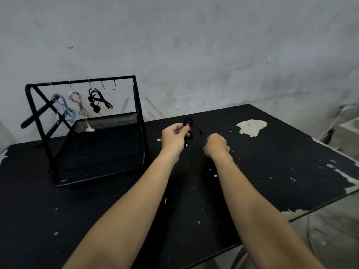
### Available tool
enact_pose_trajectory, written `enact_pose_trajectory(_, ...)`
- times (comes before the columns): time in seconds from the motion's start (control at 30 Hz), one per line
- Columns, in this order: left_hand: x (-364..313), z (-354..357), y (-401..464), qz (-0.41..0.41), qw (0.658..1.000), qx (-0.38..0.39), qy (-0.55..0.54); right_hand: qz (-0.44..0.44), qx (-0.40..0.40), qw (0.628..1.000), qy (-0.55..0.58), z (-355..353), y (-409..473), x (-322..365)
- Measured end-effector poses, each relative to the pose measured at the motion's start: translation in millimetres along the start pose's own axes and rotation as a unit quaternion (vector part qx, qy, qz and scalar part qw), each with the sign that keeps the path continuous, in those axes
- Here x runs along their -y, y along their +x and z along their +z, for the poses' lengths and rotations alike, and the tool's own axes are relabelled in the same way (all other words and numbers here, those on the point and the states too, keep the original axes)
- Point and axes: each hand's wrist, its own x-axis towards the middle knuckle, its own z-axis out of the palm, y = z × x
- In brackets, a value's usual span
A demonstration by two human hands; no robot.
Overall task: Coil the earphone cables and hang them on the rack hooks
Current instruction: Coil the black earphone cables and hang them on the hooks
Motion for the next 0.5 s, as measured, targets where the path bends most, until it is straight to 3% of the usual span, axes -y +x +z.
enact_pose_trajectory(0.23,2,-5,7,-0.009,1.0,0.012,0.002,0.006,-0.032,0.998,-0.053,19,15,-9)
enact_pose_trajectory(0.4,-3,-14,13,-0.007,1.0,0.009,-0.012,0.014,0.009,0.992,-0.128,24,17,-7)
enact_pose_trajectory(0.5,-8,-24,11,-0.004,1.0,0.007,-0.016,0.026,0.005,0.998,-0.059,21,17,-2)
